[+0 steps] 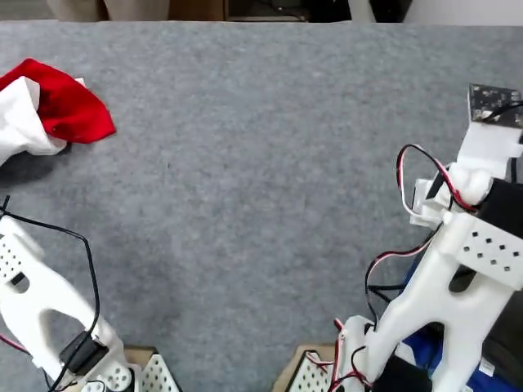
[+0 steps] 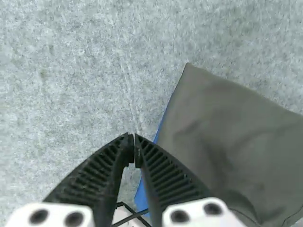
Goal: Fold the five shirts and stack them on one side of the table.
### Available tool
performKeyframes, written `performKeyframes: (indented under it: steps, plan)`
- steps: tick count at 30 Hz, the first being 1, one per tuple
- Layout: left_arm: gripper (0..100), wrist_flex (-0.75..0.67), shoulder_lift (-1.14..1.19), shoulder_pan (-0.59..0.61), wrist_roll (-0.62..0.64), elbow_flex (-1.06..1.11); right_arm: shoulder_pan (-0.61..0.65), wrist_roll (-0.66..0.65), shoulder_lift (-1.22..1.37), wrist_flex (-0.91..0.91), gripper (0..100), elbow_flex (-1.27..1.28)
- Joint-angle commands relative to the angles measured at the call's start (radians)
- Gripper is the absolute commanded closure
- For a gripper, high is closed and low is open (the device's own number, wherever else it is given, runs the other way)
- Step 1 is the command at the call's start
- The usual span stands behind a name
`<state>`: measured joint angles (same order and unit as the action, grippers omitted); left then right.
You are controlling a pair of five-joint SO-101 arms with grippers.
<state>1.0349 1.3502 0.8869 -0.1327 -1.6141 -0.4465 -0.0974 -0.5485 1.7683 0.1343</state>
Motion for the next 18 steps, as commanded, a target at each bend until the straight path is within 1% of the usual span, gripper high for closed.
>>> performKeyframes:
  steps: [1,8,11,16,18]
  plan:
    - [98,0.060,-0.174,-0.017,0.046,-0.060,0.010,0.011,-0.050,0.014,99.3,0.035]
    - [98,0.264,-0.352,-0.117,0.049,-0.058,0.007,0.009,-0.142,0.014,99.3,0.130]
    - [98,0.345,-0.398,-0.137,0.044,-0.058,0.007,0.008,-0.177,0.014,99.3,0.163]
    - [98,0.391,-0.432,-0.115,0.041,-0.057,0.007,0.008,-0.208,0.014,99.3,0.177]
    - [98,0.361,-0.424,-0.097,0.048,-0.054,0.007,0.008,-0.208,0.014,99.3,0.177]
